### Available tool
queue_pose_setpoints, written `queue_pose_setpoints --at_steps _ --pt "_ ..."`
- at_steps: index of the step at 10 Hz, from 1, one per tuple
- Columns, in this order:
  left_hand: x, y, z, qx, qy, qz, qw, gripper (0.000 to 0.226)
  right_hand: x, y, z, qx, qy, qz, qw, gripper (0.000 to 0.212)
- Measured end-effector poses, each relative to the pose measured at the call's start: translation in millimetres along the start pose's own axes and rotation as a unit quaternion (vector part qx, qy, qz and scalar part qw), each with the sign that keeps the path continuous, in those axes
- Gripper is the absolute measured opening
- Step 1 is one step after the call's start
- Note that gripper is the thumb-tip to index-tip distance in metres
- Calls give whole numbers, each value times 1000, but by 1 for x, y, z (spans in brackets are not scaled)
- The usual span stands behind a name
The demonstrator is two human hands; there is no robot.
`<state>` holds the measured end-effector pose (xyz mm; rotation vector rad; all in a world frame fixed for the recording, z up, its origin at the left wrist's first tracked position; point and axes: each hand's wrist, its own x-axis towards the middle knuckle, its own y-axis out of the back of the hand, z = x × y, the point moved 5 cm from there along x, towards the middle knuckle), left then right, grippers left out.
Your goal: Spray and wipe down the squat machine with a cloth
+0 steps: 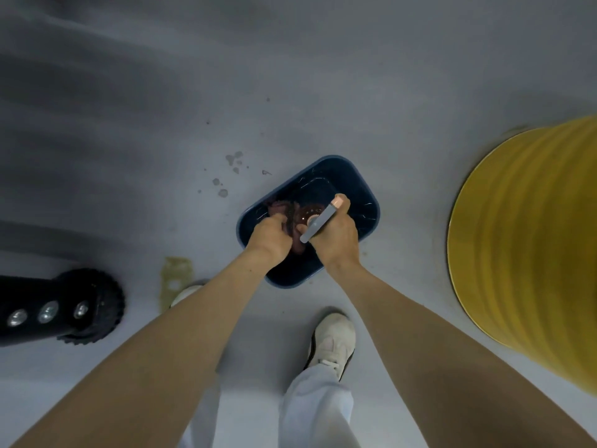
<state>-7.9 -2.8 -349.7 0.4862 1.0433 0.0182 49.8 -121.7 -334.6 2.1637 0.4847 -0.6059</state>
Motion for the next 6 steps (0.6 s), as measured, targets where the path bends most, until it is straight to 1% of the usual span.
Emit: queue_pose_setpoints --at_steps 1,2,3,4,5,6 --pt "2 -2 2 32 -8 -18 999 20 6 -1 4 19 -18 18 1000 72" --pt "4 1 5 56 -19 -22 998 22 12 -4 10 59 -36 41 997 73" --pt "3 7 9 92 -23 -28 995 26 17 -10 15 102 -64 27 992 71" --pt "-4 14 14 137 -30 -38 989 30 18 -13 20 136 -111 -8 984 73" --pt "-12 23 21 193 -42 -56 979 35 7 -3 15 134 -130 -34 982 75" --pt "-27 33 36 243 -51 -53 967 34 -19 17 2 91 -121 -36 988 44"
